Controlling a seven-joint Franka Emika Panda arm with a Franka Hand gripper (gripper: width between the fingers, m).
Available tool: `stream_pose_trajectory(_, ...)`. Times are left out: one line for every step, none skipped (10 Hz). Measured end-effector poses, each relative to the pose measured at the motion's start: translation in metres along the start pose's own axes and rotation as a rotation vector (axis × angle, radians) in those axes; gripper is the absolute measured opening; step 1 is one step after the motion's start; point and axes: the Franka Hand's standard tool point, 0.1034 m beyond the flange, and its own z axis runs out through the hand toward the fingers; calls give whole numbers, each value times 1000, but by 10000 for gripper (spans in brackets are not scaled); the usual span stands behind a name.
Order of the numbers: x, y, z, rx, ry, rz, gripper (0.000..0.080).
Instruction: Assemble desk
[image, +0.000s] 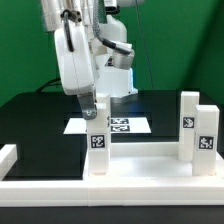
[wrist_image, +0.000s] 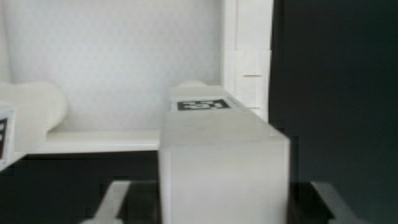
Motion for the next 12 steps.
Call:
stream_pose_trajectory(0,0,0,0,0,-13,297)
stream_pose_trajectory(-2,0,1,-1,4,-51,297)
stream_pose_trajectory(-8,-1,6,-4,24,-323,455)
stream_pose_trajectory(-14,3,10,-19,8,-517,577)
stream_pose_trajectory(-11,3,9,-20,9,-544,577)
stream_pose_trajectory(-11,3,9,-21,11,-607,636)
stream_pose_trajectory(-11,3,9,-22,10,-689,646)
stream_pose_trajectory(-9,2,8,-34,20,-850,646)
stream_pose_trajectory(-9,2,8,-52,17,-1122,649)
stream_pose_trajectory(-12,4,10,-63,-27,-1342,649)
stream_pose_trajectory(-11,6,13,-65,-33,-1360,649)
stream_pose_trajectory(-11,6,13,-67,-32,-1343,649)
